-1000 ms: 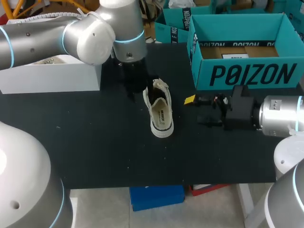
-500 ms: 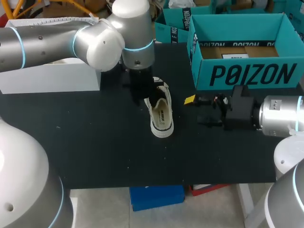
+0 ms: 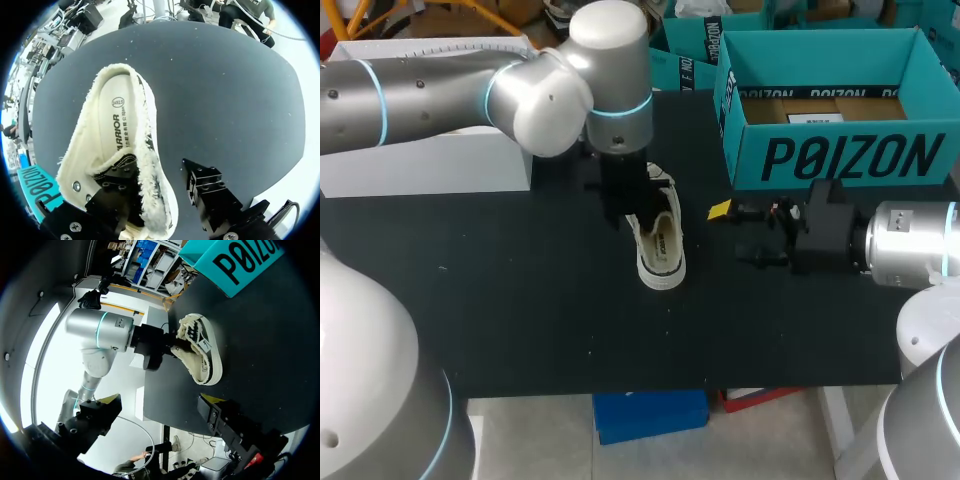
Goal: Take the shoe out of the shoebox, open the shoe tongue, remove and reinsert the insole, then place the shoe into the shoebox
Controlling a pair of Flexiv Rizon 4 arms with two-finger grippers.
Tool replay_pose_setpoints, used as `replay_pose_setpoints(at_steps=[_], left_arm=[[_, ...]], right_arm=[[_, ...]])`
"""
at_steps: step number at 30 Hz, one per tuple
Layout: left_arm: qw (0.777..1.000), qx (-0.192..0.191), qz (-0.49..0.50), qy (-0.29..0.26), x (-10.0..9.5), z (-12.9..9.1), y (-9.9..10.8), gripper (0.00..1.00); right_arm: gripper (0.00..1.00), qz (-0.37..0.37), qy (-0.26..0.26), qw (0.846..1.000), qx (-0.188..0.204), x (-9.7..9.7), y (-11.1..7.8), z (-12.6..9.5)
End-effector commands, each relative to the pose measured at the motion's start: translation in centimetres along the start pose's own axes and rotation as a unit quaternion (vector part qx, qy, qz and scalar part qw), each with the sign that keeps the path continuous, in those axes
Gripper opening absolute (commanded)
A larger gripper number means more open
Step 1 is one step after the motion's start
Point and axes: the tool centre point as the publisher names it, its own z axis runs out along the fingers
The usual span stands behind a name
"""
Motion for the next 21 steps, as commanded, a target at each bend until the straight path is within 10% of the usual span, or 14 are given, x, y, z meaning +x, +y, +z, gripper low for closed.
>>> replay_pose_setpoints(at_steps=[1, 9, 21], left_arm=[[1.0, -0.001, -0.001, 0.002, -0.2, 0.6, 0.3, 0.45], [1.0, -0.013, -0.002, 0.007, -0.2, 0.8, 0.6, 0.0], [1.0, -0.011, -0.005, 0.002, 0.7, 0.0, 0.9, 0.0]], right_arm=[[1.0, 0.0, -0.001, 1.0, 0.0, 0.0, 0.0, 0.0], [1.0, 0.0, -0.001, 1.0, 0.0, 0.0, 0.0, 0.0], [1.0, 0.0, -0.001, 1.0, 0.0, 0.0, 0.0, 0.0]])
